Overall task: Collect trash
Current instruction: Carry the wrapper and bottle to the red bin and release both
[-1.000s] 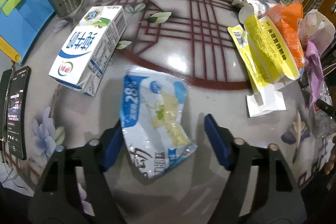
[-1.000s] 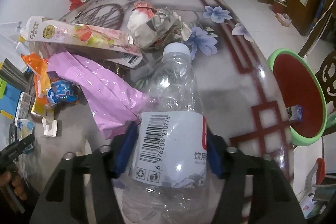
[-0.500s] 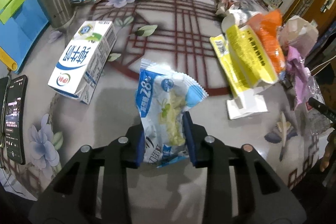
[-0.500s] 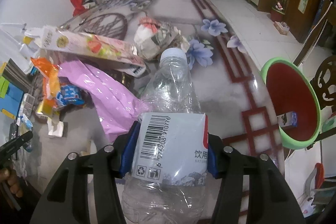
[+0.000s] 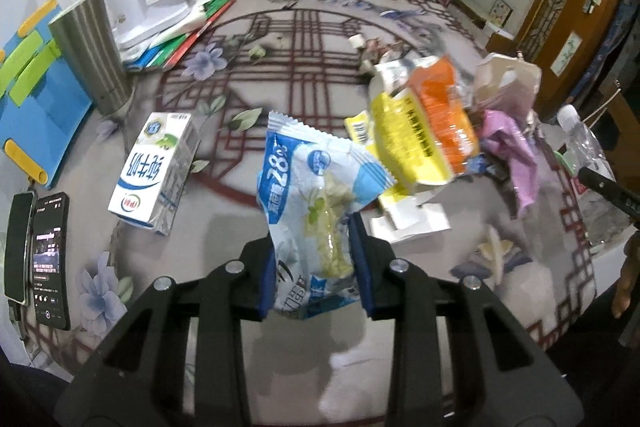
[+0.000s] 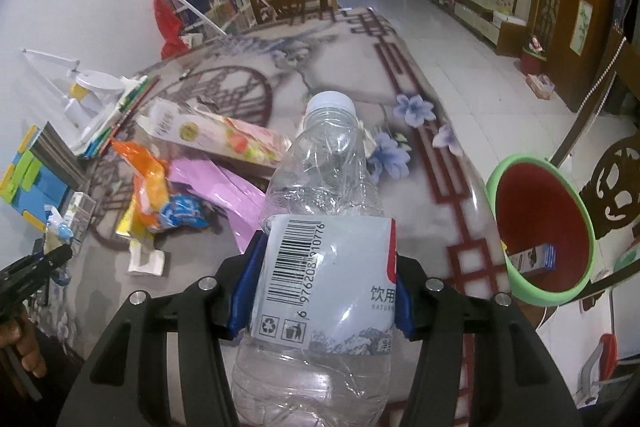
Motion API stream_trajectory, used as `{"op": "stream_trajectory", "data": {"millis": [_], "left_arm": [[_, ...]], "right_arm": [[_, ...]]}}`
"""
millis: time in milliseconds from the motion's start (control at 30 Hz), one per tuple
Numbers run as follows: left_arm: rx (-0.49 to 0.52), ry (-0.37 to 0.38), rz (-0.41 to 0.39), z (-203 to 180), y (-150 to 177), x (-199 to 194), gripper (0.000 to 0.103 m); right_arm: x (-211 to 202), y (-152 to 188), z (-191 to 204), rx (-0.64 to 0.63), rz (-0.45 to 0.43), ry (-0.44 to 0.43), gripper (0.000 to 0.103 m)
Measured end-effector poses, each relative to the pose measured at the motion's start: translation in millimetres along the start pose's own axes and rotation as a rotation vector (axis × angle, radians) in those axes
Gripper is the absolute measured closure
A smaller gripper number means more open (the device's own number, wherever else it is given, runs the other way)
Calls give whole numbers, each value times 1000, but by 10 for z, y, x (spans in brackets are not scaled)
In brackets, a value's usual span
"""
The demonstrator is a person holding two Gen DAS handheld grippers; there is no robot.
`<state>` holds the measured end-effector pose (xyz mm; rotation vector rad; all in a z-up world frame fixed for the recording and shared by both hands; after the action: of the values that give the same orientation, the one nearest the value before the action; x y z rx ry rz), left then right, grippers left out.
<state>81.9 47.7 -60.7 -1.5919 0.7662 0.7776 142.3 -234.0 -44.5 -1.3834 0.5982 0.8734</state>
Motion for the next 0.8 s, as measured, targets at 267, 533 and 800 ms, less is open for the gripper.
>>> {"op": "stream_trajectory", "data": {"millis": [267, 533, 800], "left_arm": [[13, 18, -25, -166, -31, -119, 72], [53, 61, -62, -494, -237, -243, 72], [130, 163, -81, -1173, -492, -248, 72]], "right_arm": [[-142, -74, 70, -1, -37, -21, 50], [-291, -144, -41, 23, -75, -24, 50], [-453, -271, -414, 65, -109, -2, 50]]}}
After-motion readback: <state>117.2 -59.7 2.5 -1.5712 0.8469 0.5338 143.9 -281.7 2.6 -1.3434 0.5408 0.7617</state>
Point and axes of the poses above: each gripper's, at about its wrist camera, not at the fingertips, and x roughly the way its jaws point, z to its left, y to its underside, the point moved 5 cm from there along x, roughly the way its jaws point, and after that the axes turned 2 degrees about y, right-handed, at the moved point
